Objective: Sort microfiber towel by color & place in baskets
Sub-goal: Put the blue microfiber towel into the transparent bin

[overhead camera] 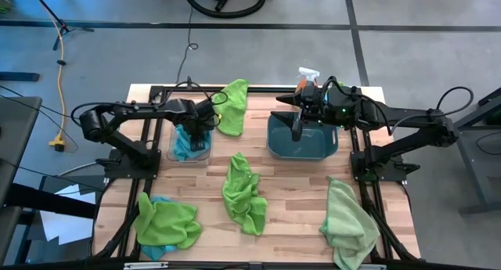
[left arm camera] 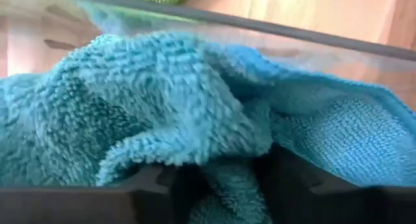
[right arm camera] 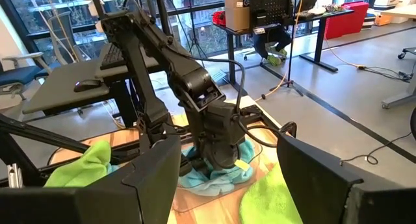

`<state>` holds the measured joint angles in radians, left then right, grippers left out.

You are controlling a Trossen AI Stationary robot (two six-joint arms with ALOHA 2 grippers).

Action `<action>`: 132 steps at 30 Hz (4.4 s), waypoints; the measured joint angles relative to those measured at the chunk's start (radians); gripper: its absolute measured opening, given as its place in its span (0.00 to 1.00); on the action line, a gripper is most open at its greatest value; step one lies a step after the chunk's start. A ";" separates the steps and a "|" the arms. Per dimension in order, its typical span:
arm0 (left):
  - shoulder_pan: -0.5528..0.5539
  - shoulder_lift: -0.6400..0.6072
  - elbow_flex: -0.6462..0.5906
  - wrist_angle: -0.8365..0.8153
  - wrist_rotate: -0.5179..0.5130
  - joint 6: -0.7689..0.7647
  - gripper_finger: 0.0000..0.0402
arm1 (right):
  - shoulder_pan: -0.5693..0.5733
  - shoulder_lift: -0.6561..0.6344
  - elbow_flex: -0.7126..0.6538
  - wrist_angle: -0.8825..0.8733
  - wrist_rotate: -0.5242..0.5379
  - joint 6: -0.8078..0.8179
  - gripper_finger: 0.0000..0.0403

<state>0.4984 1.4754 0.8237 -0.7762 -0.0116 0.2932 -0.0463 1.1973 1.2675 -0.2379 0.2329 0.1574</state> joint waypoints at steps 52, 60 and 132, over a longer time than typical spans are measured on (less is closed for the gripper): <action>0.004 -0.729 -0.141 0.753 0.196 -0.629 0.62 | -0.099 0.000 0.001 -0.392 0.373 0.497 0.63; 0.012 -0.716 -0.141 0.801 0.188 -0.573 0.62 | -0.300 0.000 0.001 -0.885 0.341 0.807 0.63; 0.026 -0.716 -0.139 0.796 0.042 -0.473 0.62 | -0.907 -0.123 -0.628 -0.311 -0.085 0.860 0.01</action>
<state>0.5247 0.7589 0.6842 0.0200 0.0299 -0.1802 -0.9535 1.0745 0.6392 -0.5491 0.1474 1.0170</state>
